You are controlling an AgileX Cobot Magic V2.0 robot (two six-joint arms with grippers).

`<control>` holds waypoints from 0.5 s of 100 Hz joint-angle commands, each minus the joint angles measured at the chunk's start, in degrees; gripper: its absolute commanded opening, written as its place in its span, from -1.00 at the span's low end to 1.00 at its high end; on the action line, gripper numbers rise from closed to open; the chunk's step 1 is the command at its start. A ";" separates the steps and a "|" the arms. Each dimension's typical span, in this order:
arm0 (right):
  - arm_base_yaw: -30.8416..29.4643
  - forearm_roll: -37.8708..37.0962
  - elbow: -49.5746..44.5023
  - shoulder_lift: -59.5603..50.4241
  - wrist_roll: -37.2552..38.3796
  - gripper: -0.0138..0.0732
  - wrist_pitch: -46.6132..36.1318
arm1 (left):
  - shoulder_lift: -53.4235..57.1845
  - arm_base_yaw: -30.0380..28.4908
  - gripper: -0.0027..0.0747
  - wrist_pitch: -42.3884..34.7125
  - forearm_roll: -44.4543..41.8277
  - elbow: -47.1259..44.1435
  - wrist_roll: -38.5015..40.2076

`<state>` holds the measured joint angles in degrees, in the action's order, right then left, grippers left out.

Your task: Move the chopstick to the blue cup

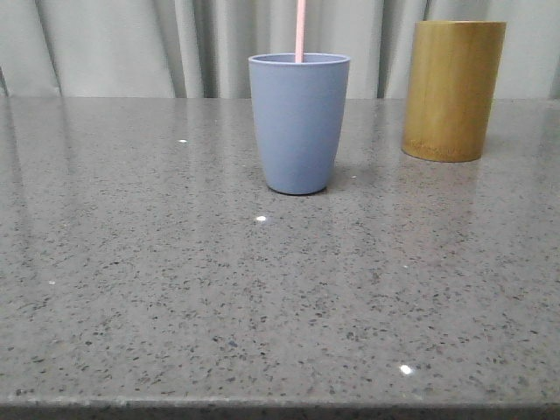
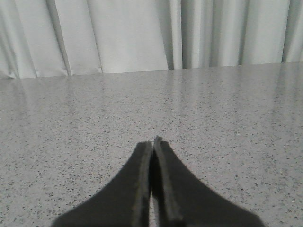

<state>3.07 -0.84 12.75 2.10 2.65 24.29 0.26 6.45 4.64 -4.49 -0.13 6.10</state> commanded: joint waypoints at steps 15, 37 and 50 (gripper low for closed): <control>-0.51 0.84 -7.64 -3.88 -1.25 -0.84 -14.69 | 1.97 -0.16 -0.98 -4.64 -0.01 -0.51 0.62; -0.51 0.84 -13.68 -3.88 -1.25 -0.84 -19.17 | 1.97 -0.16 -0.98 -4.64 -0.01 -0.51 0.62; -0.51 0.44 -14.36 -3.88 -1.25 -0.84 -19.91 | 1.97 -0.16 -0.98 -4.64 -0.01 -0.51 0.62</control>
<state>2.85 0.00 -1.53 -0.55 2.12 10.35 0.26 6.45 4.64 -4.49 -0.13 6.10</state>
